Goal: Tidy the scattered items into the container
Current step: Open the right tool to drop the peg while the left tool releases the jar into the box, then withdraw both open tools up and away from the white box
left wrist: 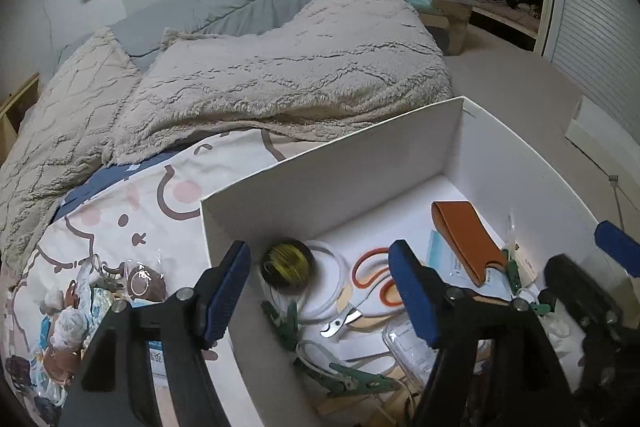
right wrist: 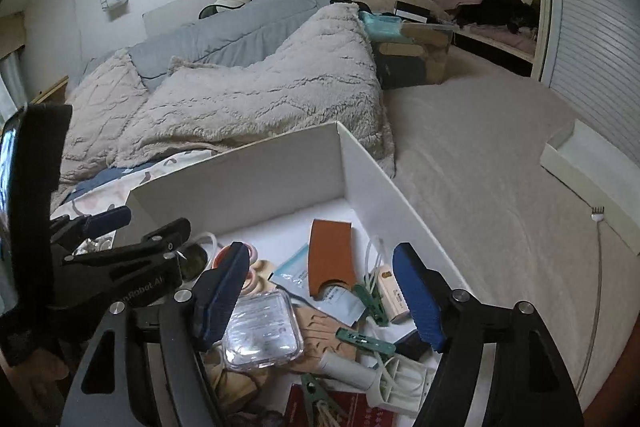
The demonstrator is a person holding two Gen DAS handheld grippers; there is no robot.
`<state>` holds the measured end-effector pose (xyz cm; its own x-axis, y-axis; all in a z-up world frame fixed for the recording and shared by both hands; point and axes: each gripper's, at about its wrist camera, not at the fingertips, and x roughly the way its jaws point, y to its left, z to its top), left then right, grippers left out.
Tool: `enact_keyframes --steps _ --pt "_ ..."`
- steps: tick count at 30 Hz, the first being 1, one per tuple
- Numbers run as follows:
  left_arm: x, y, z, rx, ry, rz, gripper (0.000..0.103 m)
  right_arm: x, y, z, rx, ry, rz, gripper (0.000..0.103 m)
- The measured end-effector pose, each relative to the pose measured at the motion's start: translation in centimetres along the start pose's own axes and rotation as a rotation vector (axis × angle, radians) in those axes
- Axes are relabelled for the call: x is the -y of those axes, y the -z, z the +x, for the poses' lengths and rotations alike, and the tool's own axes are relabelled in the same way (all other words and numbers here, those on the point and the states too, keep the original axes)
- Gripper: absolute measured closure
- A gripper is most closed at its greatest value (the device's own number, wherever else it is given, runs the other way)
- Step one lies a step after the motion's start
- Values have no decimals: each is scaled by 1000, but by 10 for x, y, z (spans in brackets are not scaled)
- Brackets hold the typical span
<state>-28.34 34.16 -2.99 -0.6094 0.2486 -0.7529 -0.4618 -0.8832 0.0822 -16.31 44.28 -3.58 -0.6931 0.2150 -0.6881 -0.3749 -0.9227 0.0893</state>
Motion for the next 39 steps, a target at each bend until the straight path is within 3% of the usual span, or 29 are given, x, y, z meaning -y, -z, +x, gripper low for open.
enact_keyframes --steps 23,28,30,31,33,37,39 --pt "-3 29 -37 36 69 28 31 -2 15 -11 -1 39 -5 28" --pt "-13 34 -49 66 72 9 15 -3 16 -15 12 63 -11 28" --pt "-16 35 -53 75 78 5 9 -3 16 -17 23 75 -14 22" --pt "-17 37 -57 83 80 1 7 -3 16 -19 32 85 -17 13" --pt "-19 40 -64 102 89 2 0 -4 17 -23 46 96 -22 10" --pt "-18 47 -81 146 72 32 0 -6 19 -33 82 101 -35 0" --pt "-19 50 -90 167 62 36 0 -8 21 -38 90 100 -44 0"
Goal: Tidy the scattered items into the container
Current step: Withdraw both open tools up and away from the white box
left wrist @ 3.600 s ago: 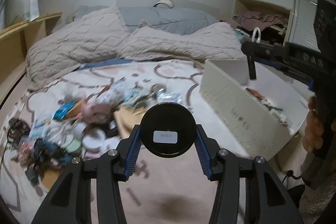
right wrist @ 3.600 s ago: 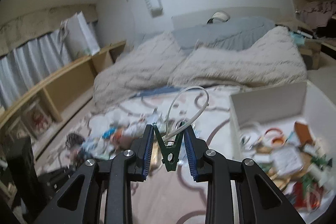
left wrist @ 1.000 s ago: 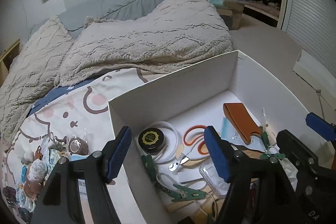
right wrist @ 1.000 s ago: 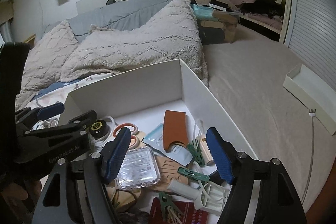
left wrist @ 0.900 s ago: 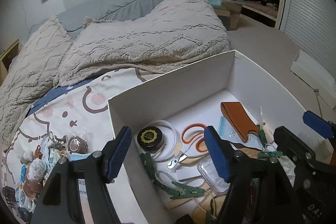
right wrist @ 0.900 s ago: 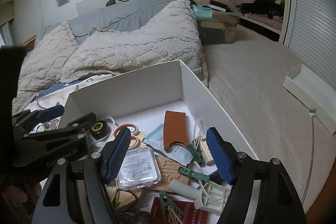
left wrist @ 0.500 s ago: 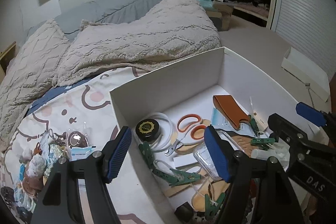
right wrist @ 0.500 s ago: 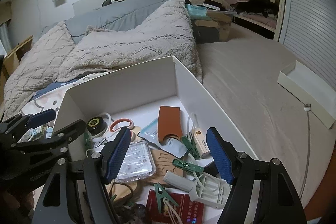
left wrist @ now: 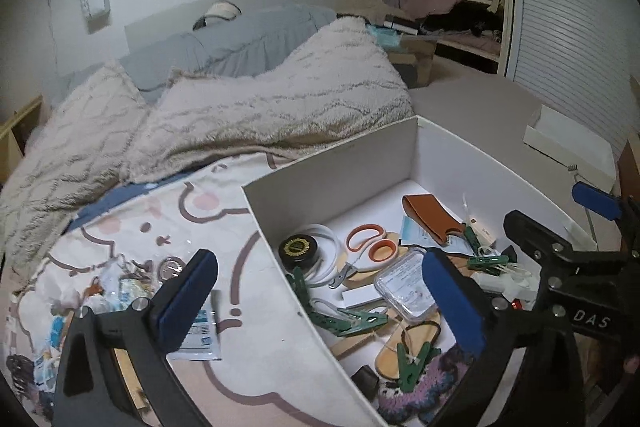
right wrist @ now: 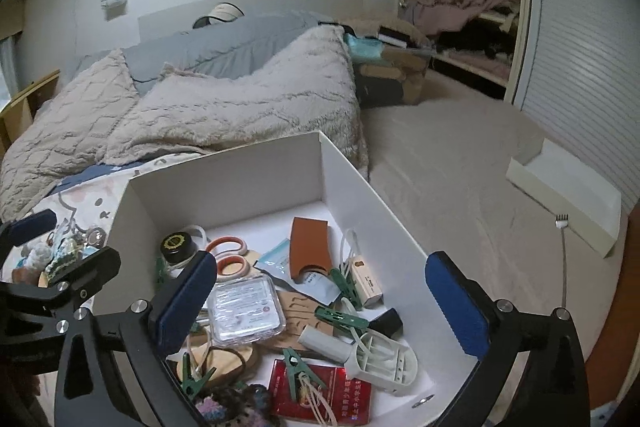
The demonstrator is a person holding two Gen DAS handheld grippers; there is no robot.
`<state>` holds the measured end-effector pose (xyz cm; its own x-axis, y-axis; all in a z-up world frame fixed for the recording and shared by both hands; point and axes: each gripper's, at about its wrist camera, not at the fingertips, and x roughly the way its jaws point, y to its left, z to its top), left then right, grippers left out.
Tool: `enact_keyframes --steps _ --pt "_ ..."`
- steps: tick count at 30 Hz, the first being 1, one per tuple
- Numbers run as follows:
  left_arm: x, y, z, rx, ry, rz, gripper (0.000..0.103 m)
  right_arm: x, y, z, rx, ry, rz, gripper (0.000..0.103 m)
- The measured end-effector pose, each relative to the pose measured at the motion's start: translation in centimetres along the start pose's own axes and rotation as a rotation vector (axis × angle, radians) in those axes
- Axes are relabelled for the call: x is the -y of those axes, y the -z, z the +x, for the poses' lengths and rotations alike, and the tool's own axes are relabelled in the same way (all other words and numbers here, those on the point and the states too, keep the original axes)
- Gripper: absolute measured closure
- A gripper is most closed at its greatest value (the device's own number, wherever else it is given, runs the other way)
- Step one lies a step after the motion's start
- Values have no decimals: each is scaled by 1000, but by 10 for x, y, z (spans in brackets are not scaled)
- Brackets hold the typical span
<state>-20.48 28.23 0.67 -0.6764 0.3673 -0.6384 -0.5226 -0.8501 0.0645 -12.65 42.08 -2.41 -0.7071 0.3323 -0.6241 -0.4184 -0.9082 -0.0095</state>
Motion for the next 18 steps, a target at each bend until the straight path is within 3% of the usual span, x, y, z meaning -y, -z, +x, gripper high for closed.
enact_keyframes --steps 18 --pt "-9 28 -89 115 -45 -50 0 4 12 -73 125 22 -8 0"
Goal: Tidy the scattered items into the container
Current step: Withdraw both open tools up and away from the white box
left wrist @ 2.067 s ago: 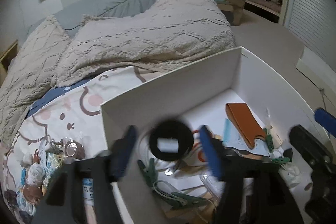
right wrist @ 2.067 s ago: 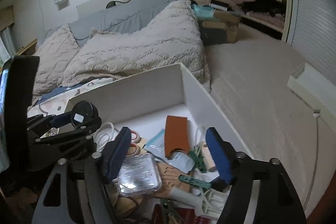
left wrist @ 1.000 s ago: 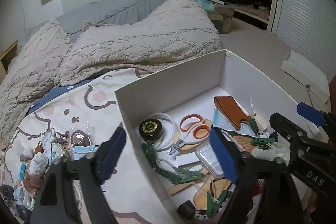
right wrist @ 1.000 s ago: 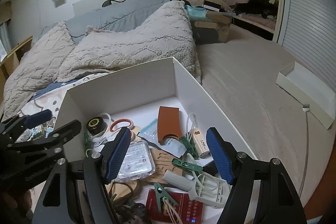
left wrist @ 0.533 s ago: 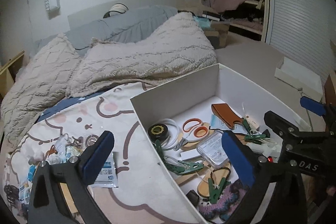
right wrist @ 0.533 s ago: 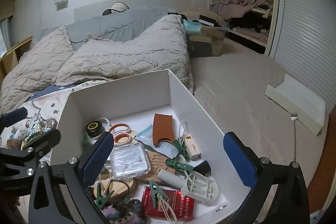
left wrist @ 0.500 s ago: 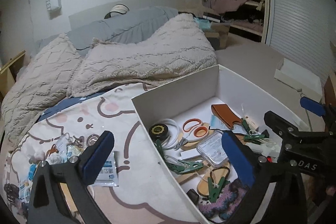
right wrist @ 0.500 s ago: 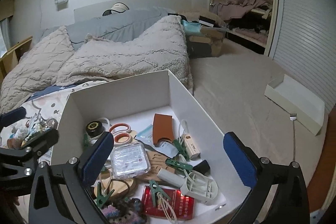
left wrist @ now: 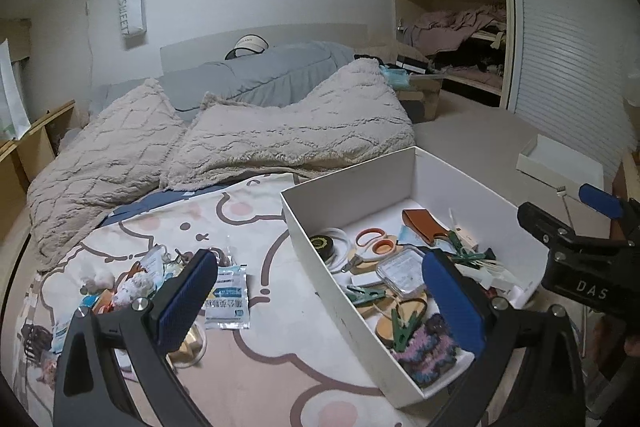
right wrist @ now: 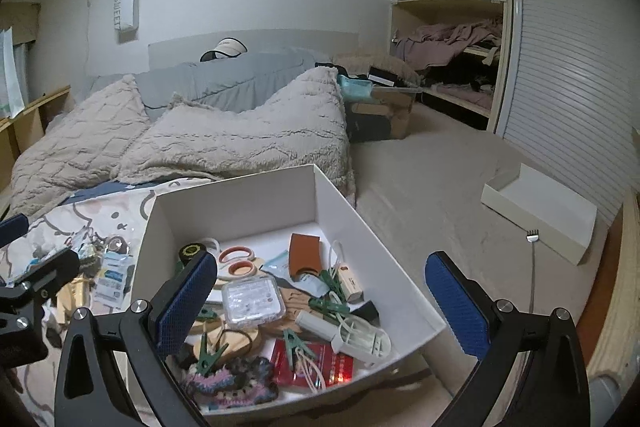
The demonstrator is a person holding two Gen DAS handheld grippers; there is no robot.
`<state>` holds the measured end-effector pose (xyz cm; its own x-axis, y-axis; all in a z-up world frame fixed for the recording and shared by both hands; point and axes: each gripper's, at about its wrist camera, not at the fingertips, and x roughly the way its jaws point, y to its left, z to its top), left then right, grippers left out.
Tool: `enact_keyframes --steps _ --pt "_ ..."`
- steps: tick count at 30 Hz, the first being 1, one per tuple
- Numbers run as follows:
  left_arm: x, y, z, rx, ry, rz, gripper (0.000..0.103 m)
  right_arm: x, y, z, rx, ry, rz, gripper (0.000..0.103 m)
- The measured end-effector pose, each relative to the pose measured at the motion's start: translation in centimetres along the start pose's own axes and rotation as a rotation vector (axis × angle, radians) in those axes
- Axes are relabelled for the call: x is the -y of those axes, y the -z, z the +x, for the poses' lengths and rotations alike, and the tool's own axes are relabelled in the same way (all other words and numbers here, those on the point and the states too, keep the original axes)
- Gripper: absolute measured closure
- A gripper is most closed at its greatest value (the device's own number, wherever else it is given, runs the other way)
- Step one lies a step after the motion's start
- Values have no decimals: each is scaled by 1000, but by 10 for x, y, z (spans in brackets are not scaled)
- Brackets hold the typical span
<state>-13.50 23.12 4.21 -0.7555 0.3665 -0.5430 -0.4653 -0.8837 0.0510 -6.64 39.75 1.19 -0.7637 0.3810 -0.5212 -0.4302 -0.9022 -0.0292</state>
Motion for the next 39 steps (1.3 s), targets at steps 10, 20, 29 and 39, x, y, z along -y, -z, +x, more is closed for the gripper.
enact_keyframes --steps 10,20,29,39 --pt "-1 23 -27 5 0 -41 0 3 14 -43 39 -12 -11 0" --pt "1 49 -56 19 -20 -45 0 10 38 -67 33 -46 -13 0" --pt "3 63 -74 30 -34 -72 0 8 48 -87 41 -51 -46 0" --pt "5 68 -85 41 -45 -65 0 7 54 -103 72 -57 -71 0"
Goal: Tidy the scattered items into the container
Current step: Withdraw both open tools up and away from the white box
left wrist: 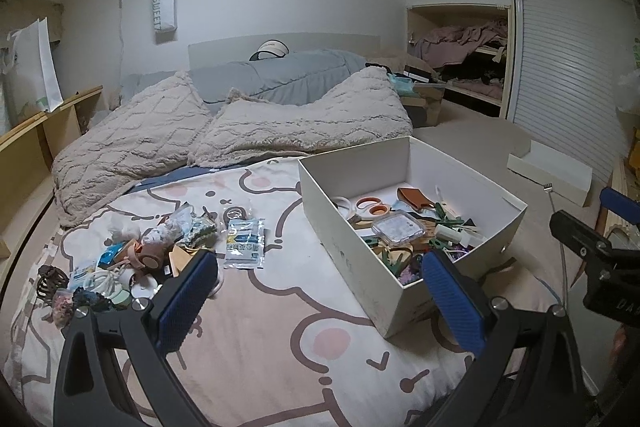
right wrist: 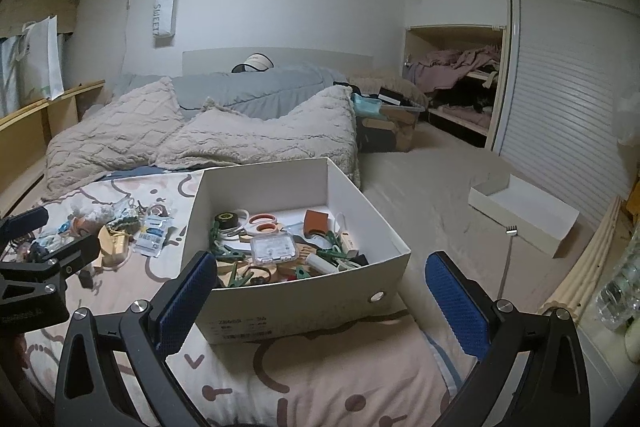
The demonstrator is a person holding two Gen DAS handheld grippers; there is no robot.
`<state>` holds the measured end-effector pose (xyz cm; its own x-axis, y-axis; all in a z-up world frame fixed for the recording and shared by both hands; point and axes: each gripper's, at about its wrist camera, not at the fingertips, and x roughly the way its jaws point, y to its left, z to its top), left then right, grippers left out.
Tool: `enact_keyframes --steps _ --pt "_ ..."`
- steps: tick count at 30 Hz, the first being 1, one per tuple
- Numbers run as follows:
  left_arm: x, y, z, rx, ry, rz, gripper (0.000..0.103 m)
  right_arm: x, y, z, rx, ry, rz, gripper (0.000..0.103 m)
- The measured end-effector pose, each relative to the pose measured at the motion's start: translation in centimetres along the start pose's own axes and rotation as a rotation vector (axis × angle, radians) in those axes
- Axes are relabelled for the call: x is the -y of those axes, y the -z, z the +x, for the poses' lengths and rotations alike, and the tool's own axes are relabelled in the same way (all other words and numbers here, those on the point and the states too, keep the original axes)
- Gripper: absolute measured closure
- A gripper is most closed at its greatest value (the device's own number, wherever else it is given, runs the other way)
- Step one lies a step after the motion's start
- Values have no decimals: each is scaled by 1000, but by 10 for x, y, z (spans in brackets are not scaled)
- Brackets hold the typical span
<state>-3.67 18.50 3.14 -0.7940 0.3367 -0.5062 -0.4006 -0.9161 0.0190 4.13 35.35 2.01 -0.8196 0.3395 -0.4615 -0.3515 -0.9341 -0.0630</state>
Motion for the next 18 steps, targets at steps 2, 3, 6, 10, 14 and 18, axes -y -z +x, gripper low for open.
enact_keyframes --steps 2,3,6,10,14,18 --pt "0 1 -3 3 -2 -2 0 -2 0 0 0 -2 -8 0" --pt "-1 1 -4 3 -3 -2 0 -3 0 1 -1 -2 -13 0" --pt "-2 2 -7 4 -5 -2 0 -4 2 1 -1 -3 -21 0" --pt "-6 1 -7 5 -13 -7 0 -6 3 2 -5 -7 -25 0" --pt "-7 0 -5 2 -16 -9 0 -7 4 3 -8 -7 -33 0" --pt "-6 0 -5 8 -12 -4 0 -6 4 3 -10 -9 -30 0"
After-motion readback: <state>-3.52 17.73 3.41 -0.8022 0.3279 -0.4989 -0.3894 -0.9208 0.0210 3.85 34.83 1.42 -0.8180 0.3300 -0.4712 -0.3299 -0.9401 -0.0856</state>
